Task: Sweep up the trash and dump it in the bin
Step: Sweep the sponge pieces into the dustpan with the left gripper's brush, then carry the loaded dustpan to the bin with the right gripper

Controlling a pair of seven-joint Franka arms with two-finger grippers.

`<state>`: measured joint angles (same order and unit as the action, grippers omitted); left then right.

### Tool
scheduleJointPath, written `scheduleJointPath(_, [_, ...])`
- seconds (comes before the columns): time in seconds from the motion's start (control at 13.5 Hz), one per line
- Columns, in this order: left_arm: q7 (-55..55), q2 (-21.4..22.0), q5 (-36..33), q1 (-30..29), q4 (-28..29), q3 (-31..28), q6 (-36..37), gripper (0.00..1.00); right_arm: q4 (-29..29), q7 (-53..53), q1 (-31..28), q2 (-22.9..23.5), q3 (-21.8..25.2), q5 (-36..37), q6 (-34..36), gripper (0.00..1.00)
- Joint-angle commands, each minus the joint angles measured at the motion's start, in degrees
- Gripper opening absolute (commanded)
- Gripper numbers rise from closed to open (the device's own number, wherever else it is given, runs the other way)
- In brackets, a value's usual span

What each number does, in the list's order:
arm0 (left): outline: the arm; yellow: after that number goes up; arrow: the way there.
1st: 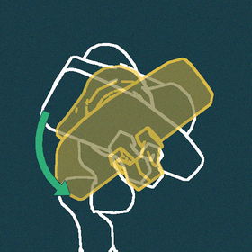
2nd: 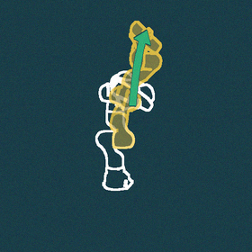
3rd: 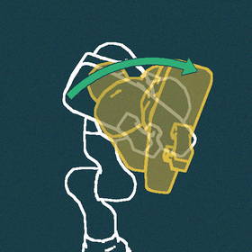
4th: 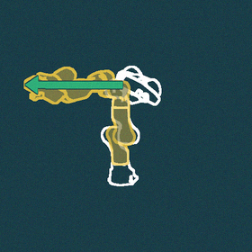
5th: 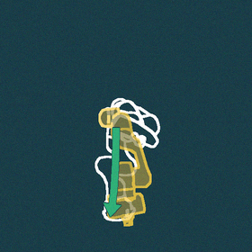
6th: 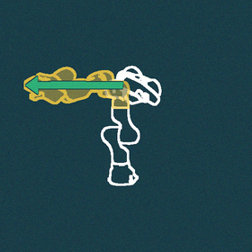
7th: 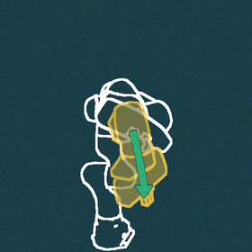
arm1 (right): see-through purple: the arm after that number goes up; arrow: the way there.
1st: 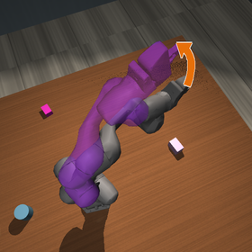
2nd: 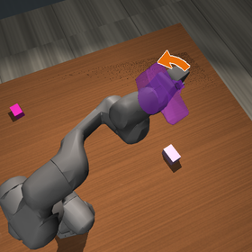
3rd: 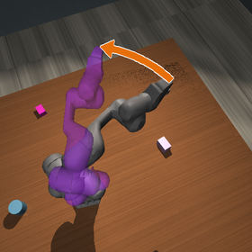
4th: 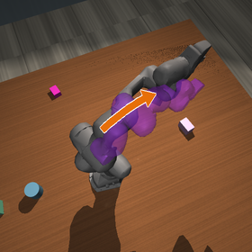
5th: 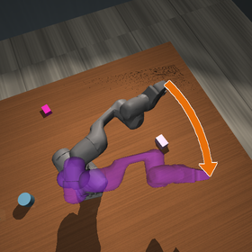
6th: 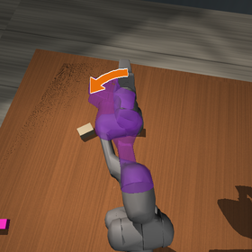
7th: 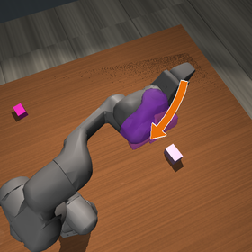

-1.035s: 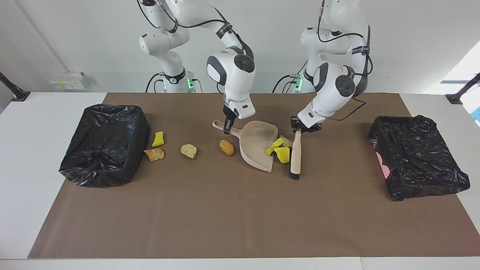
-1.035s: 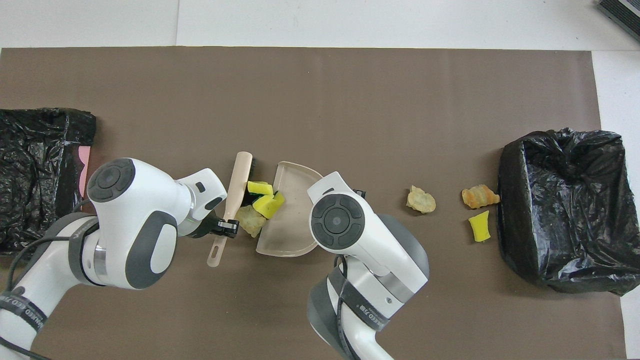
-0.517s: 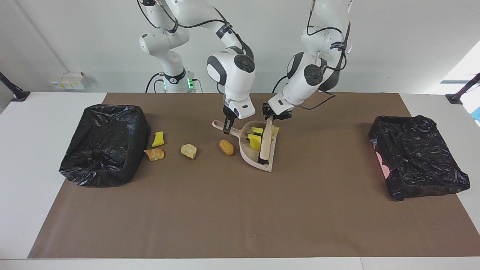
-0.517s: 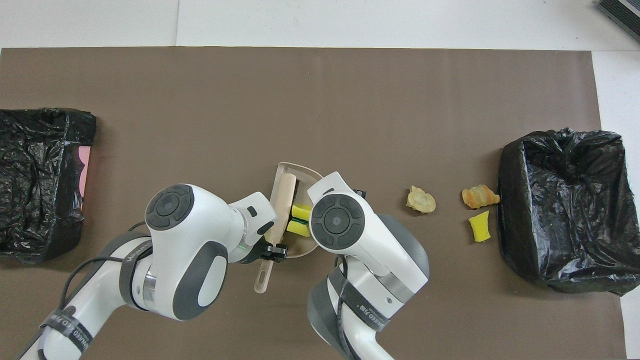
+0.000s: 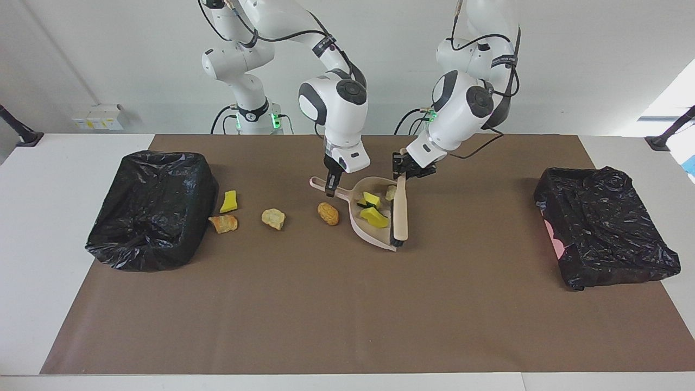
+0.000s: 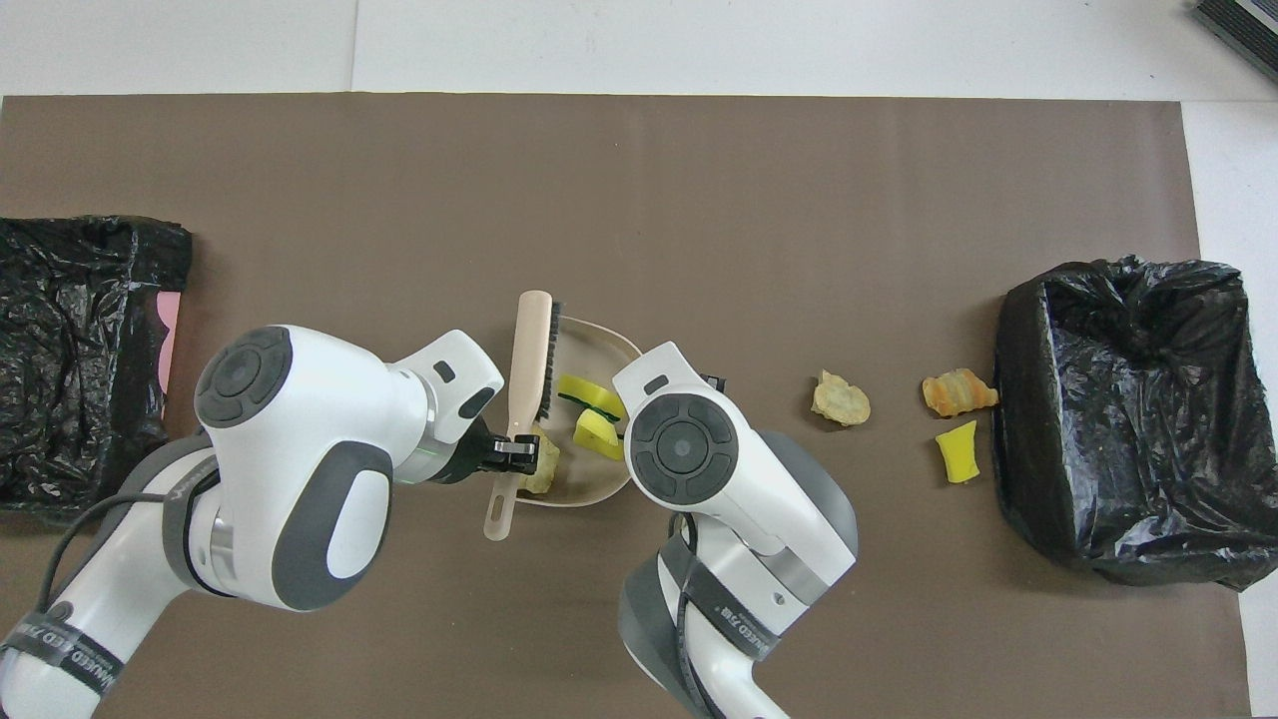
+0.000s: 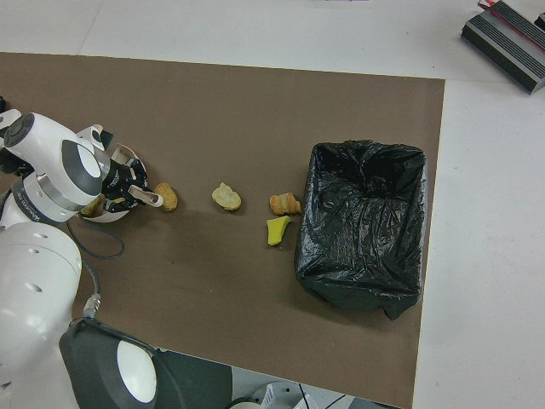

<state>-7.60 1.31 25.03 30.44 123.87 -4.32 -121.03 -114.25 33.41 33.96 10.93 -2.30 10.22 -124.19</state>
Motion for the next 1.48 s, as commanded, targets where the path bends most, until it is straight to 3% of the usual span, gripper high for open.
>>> scheduleJointPath(0.0, [-1.19, 1.33, -3.13, -3.45, -1.60, 0.27, 1.32, 0.00, -2.91, -1.94, -0.39, -1.96, -0.25, -1.17, -3.77, 0.00])
scheduleJointPath(0.37, [-1.19, 0.28, -8.23, -10.92, -11.34, 0.27, 10.35, 0.00, -2.56, -5.73, 0.14, -2.05, -0.33, -4.67, -6.95, 0.00])
scheduleJointPath(0.52, [-2.06, 0.45, -12.09, -11.28, -12.07, 0.27, 12.57, 0.00, -1.60, -5.82, -0.47, -2.14, -0.33, -6.79, -7.03, 0.00])
scheduleJointPath(0.89, [-9.19, 3.87, -14.04, -10.49, -6.46, 0.45, 11.26, 0.00, 0.25, -3.89, -6.18, -5.39, -0.33, -6.97, -4.41, 0.00])
scheduleJointPath(1.18, [-13.83, 9.49, -14.04, -8.57, 2.77, 1.94, 5.03, 0.00, 3.59, 7.33, -12.85, -6.88, -0.25, -9.68, 3.06, 0.00])
scheduleJointPath(1.4, [-17.17, 12.22, -14.04, -6.89, 6.72, 4.56, 4.41, 0.00, 6.92, 17.27, -19.61, -8.11, 0.11, -12.25, 10.26, 0.00])
